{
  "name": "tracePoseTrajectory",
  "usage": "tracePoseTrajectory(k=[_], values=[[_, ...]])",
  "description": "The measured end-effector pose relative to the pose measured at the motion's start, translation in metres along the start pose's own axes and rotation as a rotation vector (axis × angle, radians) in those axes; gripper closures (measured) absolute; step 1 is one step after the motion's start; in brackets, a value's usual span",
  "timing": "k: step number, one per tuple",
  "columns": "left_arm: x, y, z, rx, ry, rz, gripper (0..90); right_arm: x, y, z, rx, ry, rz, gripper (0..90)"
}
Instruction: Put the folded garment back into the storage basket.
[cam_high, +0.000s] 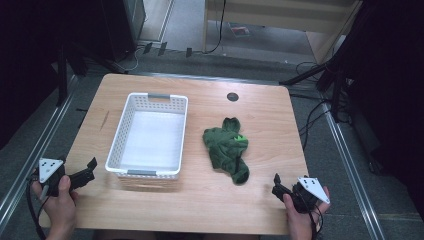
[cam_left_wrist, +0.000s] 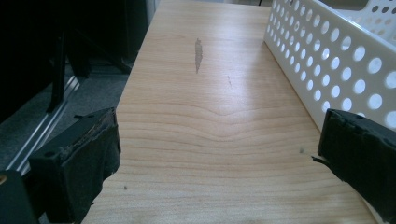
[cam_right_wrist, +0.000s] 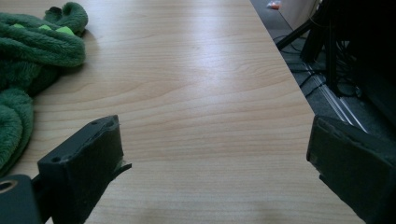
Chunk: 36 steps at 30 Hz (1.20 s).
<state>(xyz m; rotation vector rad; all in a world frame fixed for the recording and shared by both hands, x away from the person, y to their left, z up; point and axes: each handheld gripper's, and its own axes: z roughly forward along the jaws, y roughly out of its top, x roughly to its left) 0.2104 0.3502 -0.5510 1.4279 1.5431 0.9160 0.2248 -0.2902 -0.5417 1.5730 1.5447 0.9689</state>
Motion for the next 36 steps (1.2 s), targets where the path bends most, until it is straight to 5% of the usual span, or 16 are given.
tracePoseTrajectory(k=[3,15,19,26,36], values=[[-0.001,0.001,0.002,0.008,0.001,0.004,0.1,0.002,0.005,-0.004,0.001,0.022,0.030,1.8],[-0.001,0.001,0.002,0.007,-0.006,0.009,0.6,0.028,0.030,-0.015,0.065,0.110,-0.045,0.0],[-0.001,0.001,0.002,0.010,-0.011,0.008,0.6,0.042,0.045,-0.014,0.137,0.092,-0.022,0.0],[-0.001,0.001,0.002,0.009,-0.015,0.004,0.6,0.060,0.060,-0.008,0.173,0.127,-0.021,0.0],[-0.001,0.001,0.003,0.014,-0.021,0.008,0.6,0.091,0.082,0.003,0.173,0.138,-0.052,0.0]])
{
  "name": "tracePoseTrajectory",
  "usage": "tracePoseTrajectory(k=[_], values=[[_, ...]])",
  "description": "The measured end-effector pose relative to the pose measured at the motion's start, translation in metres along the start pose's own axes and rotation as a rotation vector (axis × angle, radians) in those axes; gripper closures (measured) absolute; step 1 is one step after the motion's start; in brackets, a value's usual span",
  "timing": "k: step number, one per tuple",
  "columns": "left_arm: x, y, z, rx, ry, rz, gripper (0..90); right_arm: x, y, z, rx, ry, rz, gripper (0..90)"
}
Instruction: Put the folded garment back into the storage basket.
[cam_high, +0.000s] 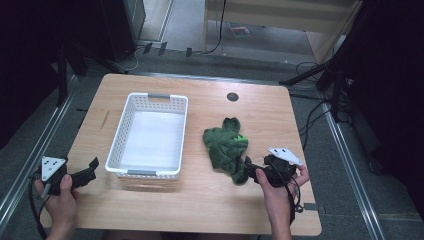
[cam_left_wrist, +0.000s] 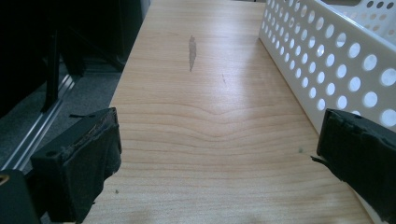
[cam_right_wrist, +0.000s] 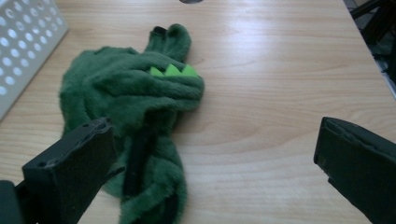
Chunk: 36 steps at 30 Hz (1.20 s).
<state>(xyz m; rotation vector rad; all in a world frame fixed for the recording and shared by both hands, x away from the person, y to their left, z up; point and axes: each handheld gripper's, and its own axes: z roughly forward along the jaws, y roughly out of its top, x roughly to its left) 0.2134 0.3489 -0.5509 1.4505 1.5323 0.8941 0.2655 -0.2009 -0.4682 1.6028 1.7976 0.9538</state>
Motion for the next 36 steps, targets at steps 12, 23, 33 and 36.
tracePoseTrajectory(k=[12,23,33,36], values=[[0.000,0.000,0.001,0.008,0.002,-0.004,0.7,0.028,0.030,0.014,0.046,0.027,-0.034,0.0],[0.001,0.001,0.001,0.012,0.002,-0.012,0.7,0.057,0.047,0.029,0.078,0.070,-0.061,0.0],[0.002,0.001,0.002,0.015,0.002,-0.023,0.7,0.077,0.056,0.044,0.093,0.084,-0.079,0.0],[0.002,0.001,0.002,0.017,0.002,-0.023,0.7,0.081,0.056,0.051,0.107,0.090,-0.085,0.0]])
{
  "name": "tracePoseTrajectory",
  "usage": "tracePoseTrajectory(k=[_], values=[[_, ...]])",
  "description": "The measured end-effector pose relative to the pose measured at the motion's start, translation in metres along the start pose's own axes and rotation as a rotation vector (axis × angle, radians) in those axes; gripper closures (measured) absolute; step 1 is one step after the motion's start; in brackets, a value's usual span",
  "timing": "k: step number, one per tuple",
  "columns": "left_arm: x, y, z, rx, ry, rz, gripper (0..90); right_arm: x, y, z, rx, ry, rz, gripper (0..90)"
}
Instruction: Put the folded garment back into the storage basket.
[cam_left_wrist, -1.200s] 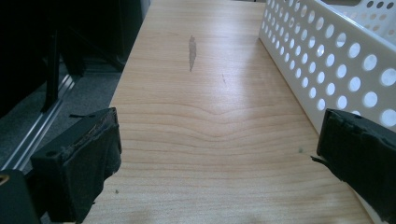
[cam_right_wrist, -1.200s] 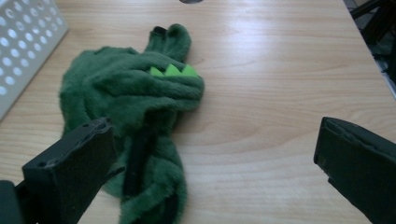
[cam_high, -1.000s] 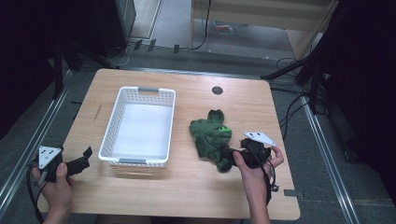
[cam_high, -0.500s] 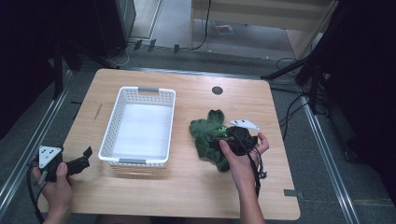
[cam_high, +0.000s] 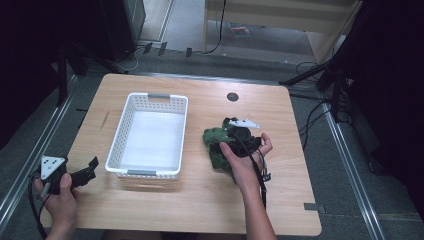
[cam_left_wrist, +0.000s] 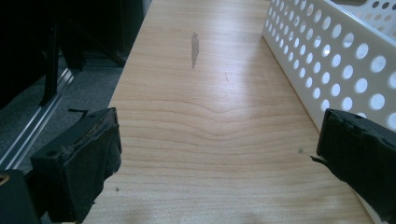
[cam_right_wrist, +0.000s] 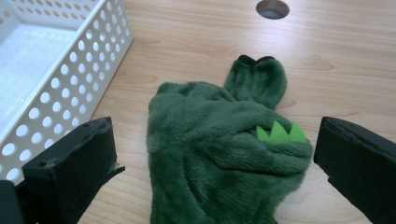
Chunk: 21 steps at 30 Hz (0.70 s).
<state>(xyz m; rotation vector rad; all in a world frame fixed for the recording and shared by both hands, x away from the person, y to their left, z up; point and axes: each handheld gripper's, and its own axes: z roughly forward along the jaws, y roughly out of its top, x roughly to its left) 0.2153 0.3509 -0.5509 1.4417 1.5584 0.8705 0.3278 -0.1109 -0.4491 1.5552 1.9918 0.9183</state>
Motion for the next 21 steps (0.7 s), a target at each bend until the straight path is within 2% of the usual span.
tracePoseTrajectory(k=[6,11,13,14,21], values=[[0.000,0.000,0.000,0.001,0.001,-0.003,0.7,0.002,0.000,0.016,0.043,-0.011,0.007,0.0],[0.000,0.000,0.001,0.001,0.003,-0.005,0.7,0.001,-0.002,0.031,0.085,-0.046,-0.004,0.0],[0.000,0.000,0.001,0.003,0.004,-0.005,0.7,-0.001,-0.003,0.036,0.091,-0.061,0.007,0.0],[0.000,0.000,0.001,0.005,0.005,-0.006,0.7,-0.002,-0.004,0.040,0.098,-0.063,0.020,0.0],[0.000,0.000,0.001,0.007,0.006,-0.007,0.7,-0.001,-0.008,0.061,0.135,-0.071,0.012,2.2]])
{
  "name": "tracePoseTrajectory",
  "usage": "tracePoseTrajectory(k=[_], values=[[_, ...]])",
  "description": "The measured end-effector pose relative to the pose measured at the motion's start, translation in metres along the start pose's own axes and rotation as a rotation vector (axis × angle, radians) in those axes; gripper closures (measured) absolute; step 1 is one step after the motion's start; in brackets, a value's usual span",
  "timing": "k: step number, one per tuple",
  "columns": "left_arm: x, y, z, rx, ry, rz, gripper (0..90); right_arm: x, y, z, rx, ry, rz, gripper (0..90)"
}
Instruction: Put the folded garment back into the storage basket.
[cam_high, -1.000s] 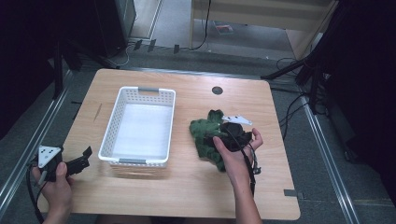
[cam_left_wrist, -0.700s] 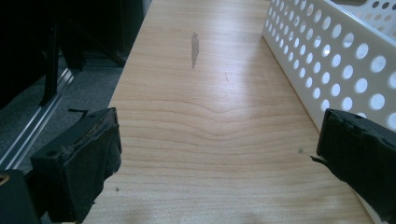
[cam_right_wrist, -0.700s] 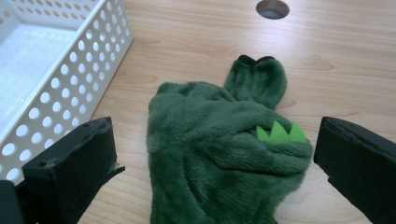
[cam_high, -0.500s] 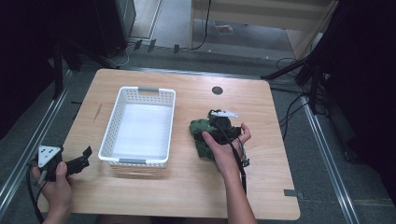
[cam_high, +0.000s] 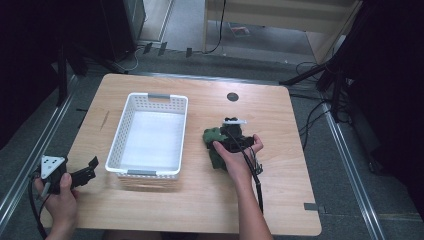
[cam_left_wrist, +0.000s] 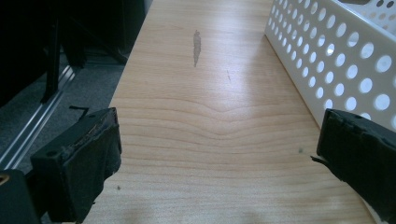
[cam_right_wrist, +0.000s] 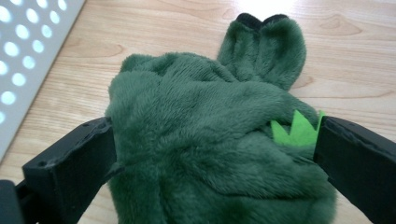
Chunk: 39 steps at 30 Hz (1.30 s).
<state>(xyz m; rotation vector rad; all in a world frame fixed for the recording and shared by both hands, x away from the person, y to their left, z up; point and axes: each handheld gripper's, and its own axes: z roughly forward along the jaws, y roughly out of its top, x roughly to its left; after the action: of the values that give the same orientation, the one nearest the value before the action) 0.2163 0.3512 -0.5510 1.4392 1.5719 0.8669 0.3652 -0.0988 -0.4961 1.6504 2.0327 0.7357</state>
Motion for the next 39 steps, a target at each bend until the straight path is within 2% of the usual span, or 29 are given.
tracePoseTrajectory(k=[7,13,18,21,25,28,32,36,39], values=[[0.000,0.000,0.000,0.000,0.000,-0.005,0.7,0.000,-0.003,0.014,0.039,-0.002,0.025,5.1],[0.001,0.000,0.001,0.001,-0.001,-0.005,0.7,0.002,-0.007,0.023,0.063,-0.023,-0.004,7.1],[0.000,0.000,0.000,0.003,0.000,-0.003,0.7,0.003,-0.015,0.028,0.049,-0.035,-0.018,8.5],[-0.001,0.000,0.000,0.003,0.002,0.000,0.7,0.006,-0.018,0.032,0.058,-0.059,-0.061,8.5],[-0.001,0.000,0.000,0.003,0.001,0.000,0.7,0.005,-0.019,0.033,0.053,-0.052,-0.054,9.5],[-0.001,0.000,0.001,0.003,0.000,-0.002,0.7,0.002,-0.020,0.032,0.042,-0.033,-0.037,13.8],[0.000,0.000,0.000,0.004,0.000,-0.004,0.7,0.000,-0.021,0.032,0.035,-0.032,-0.027,18.4],[0.000,0.000,0.000,0.003,-0.002,-0.009,0.7,-0.005,-0.022,0.029,0.016,-0.037,-0.006,33.2],[0.000,0.000,0.000,0.003,-0.002,-0.010,0.7,-0.007,-0.023,0.028,0.007,-0.035,-0.006,37.6]])
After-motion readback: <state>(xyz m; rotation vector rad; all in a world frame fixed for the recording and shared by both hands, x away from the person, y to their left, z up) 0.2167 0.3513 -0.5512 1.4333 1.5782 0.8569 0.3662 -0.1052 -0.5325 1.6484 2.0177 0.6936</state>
